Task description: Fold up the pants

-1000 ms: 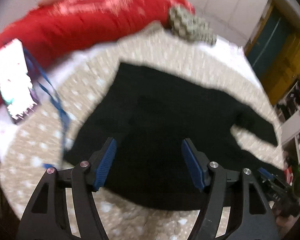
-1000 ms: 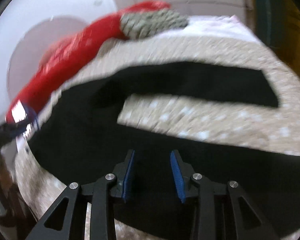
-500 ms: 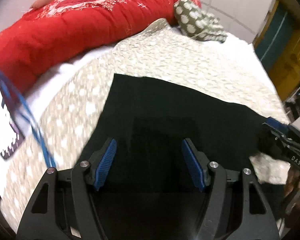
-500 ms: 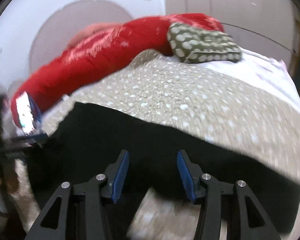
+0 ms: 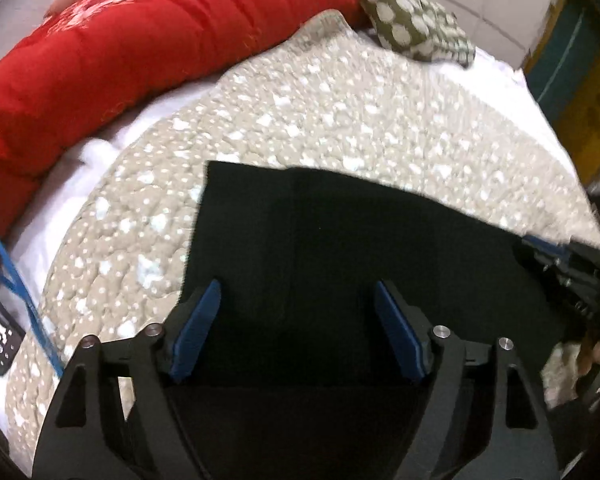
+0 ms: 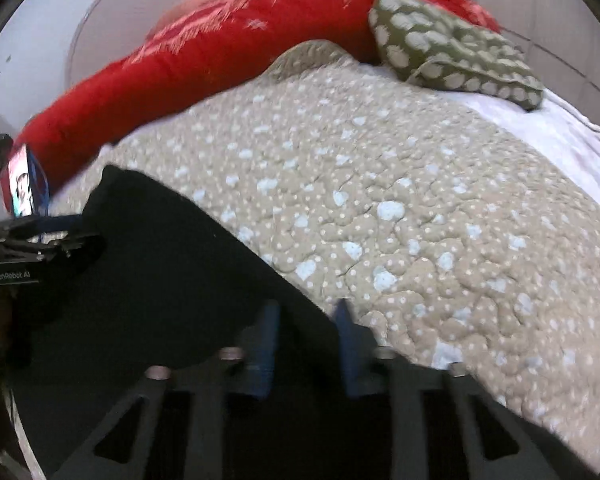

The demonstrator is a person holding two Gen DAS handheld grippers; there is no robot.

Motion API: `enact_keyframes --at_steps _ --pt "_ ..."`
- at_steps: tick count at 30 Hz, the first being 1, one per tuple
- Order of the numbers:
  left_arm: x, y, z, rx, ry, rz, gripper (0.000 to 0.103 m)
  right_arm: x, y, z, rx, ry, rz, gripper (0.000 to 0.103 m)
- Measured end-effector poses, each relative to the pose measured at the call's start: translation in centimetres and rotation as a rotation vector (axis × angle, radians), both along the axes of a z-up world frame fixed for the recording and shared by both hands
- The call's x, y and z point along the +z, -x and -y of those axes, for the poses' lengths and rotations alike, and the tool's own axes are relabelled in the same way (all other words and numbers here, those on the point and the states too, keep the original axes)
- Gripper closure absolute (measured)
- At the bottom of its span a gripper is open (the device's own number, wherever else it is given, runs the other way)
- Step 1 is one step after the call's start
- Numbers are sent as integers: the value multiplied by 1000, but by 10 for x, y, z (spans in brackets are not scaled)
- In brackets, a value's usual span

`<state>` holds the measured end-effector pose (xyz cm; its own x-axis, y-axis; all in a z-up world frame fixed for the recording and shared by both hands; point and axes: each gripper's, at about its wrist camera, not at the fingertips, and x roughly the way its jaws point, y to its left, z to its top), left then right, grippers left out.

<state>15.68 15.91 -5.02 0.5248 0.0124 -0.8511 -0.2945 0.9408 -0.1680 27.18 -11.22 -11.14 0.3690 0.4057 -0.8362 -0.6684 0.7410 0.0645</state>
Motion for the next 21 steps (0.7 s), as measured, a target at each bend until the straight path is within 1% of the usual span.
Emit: enact_keyframes --at_steps 2,3,5,6,7,9,10,11,13,14,16,18,19,20,21 --pt "9 9 -7 43 18 30 25 11 16 1 -4 22 54 95" --pt "17 19 -15 71 27 52 25 18 25 3 -4 17 67 98" --pt "28 38 -24 109 37 93 25 39 49 6 0 -6 113 98" --pt "37 51 -31 132 43 119 25 51 67 10 0 -18 145 98" --pt "43 62 -35 144 47 134 25 60 79 10 2 -30 163 98" --pt "59 87 -46 186 55 181 25 80 117 18 10 -64 202 98" --pt "65 96 -49 200 56 194 25 86 134 21 15 -78 215 98" --pt "71 106 -52 212 57 211 25 94 160 26 20 -98 224 98" --pt "84 126 -56 226 53 249 25 99 190 30 28 -119 219 98" --pt "89 134 -58 229 49 260 25 98 214 33 29 -138 205 98" --pt "94 146 -54 216 49 270 25 88 241 36 25 -163 163 98" --pt "93 152 -49 201 59 267 25 62 266 39 16 -183 74 98" --pt "93 157 -46 191 64 264 25 49 274 38 16 -172 41 98" --pt "91 158 -44 180 64 262 25 27 278 37 -5 -143 -1 98" --pt "87 158 -40 169 60 252 25 17 278 38 -27 -130 -29 98"
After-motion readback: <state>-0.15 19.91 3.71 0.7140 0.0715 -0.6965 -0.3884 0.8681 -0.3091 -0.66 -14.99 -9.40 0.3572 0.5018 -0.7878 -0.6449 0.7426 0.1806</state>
